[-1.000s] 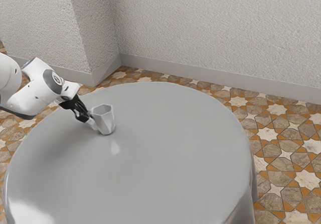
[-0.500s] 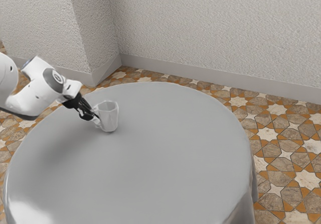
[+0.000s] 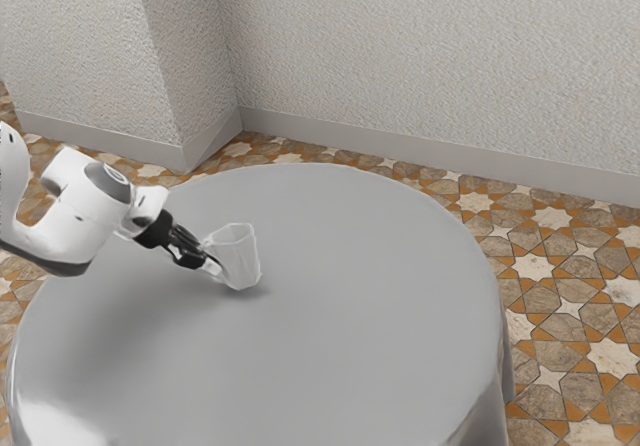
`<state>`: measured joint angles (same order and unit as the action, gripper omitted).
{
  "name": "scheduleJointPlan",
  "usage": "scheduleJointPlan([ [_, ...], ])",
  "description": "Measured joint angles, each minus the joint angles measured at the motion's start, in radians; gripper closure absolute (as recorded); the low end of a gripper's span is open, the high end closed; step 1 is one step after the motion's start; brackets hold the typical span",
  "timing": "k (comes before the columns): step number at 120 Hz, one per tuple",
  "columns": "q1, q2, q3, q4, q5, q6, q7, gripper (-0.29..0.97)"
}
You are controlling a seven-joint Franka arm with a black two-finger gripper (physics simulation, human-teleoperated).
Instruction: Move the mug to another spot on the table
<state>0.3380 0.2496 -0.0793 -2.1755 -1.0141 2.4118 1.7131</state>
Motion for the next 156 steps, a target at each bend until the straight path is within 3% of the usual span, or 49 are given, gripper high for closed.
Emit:
scheduleJointPlan([
  [76, -0.001, -0.004, -0.019, -0.038, -0.047, 0.01, 0.109, 0.75],
  [96, -0.001, 0.005, -0.04, -0.031, -0.032, -0.002, 0.118, 0.39],
  [110, -0.001, 0.01, -0.041, -0.032, -0.028, -0.008, 0.121, 0.23],
  [130, 0.0, 0.024, -0.041, -0.038, -0.028, -0.011, 0.125, 0.1],
  [156, 0.001, 0.028, -0.034, -0.055, -0.029, -0.011, 0.129, 0.04],
])
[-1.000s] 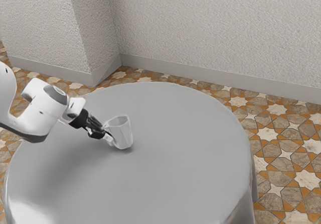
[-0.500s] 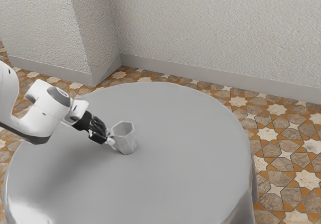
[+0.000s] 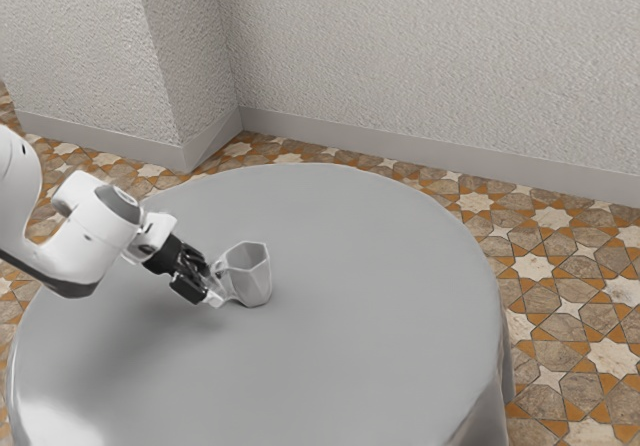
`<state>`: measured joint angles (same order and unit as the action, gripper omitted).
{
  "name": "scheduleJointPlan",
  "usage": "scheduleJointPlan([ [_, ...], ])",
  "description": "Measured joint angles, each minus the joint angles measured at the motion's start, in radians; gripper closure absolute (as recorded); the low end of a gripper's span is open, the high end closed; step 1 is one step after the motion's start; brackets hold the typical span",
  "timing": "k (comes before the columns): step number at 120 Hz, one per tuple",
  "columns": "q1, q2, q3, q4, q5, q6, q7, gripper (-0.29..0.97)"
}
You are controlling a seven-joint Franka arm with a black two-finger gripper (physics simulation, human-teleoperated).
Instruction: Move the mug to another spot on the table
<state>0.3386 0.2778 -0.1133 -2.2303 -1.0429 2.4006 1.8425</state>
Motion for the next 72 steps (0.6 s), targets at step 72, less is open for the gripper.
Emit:
scheduleJointPlan([
  [72, 0.039, -0.09, 0.107, 0.196, 0.764, -0.14, -0.454, 0.0],
])
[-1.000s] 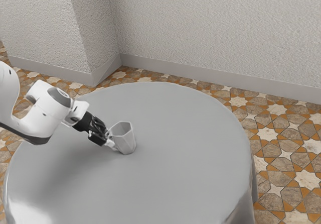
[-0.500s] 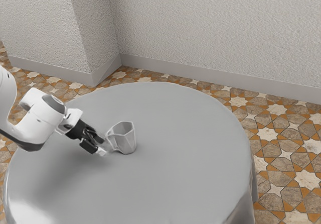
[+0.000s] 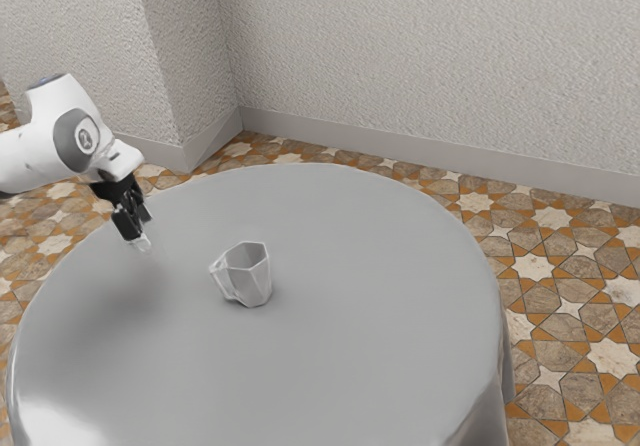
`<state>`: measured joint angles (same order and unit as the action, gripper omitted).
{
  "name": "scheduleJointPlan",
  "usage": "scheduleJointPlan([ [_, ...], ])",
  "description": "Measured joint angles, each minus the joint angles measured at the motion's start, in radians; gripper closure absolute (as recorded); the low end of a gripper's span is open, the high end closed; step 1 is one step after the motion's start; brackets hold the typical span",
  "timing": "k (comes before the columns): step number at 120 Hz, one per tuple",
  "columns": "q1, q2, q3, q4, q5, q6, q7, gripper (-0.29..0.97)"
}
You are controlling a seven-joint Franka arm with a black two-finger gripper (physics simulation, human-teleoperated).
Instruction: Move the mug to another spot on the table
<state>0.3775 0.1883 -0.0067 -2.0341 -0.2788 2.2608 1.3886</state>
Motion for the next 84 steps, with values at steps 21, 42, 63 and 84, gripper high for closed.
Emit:
scheduleJointPlan([
  [21, -0.075, -0.075, -0.002, 0.103, 0.143, -0.194, -0.292, 0.0],
  [42, -0.176, -0.103, -0.108, 0.303, 0.212, -0.38, -0.557, 0.0],
  [63, -0.359, -0.162, -0.144, 0.464, 0.243, -0.559, -0.771, 0.0],
  [84, -0.507, -0.197, -0.145, 0.468, 0.234, -0.653, -0.926, 0.0],
])
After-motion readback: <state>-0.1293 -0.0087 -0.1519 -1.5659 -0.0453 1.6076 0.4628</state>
